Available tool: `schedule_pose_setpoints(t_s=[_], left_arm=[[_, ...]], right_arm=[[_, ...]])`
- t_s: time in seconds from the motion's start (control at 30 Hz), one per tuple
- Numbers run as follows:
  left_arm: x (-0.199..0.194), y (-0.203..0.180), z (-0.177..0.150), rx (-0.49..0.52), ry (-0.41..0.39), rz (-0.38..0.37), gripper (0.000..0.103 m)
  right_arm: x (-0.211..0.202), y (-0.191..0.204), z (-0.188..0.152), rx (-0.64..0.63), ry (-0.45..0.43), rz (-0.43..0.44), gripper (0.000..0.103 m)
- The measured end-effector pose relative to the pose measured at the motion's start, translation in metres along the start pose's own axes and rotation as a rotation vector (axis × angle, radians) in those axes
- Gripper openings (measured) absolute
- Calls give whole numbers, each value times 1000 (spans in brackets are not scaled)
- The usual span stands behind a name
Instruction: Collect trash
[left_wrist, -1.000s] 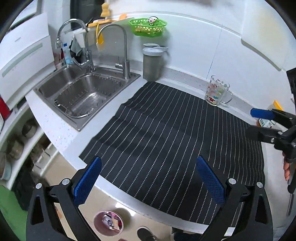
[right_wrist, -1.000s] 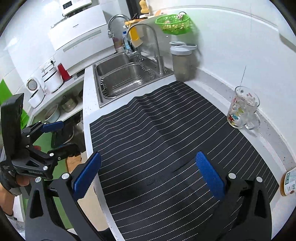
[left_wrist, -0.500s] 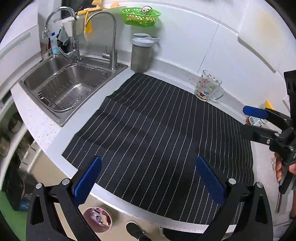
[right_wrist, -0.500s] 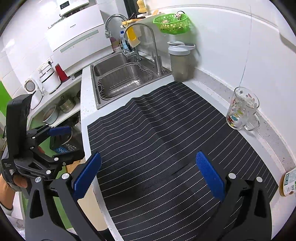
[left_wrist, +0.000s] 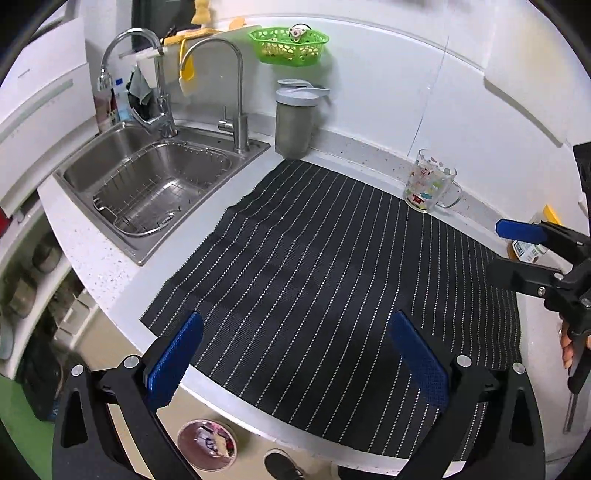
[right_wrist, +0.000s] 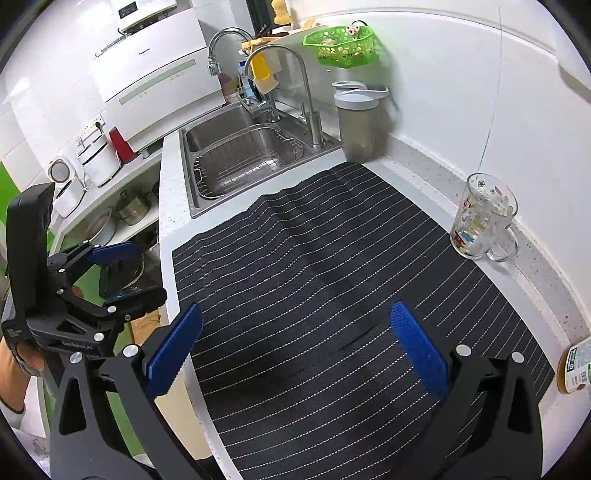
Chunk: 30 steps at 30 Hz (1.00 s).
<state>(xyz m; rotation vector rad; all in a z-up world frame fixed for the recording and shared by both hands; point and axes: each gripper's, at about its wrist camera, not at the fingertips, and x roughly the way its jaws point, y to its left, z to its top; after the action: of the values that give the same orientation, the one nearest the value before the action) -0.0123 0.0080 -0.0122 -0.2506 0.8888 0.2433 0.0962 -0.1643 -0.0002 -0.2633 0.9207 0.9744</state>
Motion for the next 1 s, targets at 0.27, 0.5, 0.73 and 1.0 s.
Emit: schedule_pose_setpoints(t_s=[0.27, 0.5, 0.73, 1.0], left_arm=[[0, 1, -1, 4, 5, -7, 97], [0, 0, -1, 11, 7, -12, 97], [-1, 0, 0, 14, 4, -14, 97], [-2, 2, 0, 11, 4, -15, 97]], right_arm=[[1, -3, -1, -4, 5, -2, 100], [0, -4, -1, -4, 6, -4, 100], [0, -4, -2, -8, 8, -4, 100], [3, -2, 0, -35, 17, 5, 100]])
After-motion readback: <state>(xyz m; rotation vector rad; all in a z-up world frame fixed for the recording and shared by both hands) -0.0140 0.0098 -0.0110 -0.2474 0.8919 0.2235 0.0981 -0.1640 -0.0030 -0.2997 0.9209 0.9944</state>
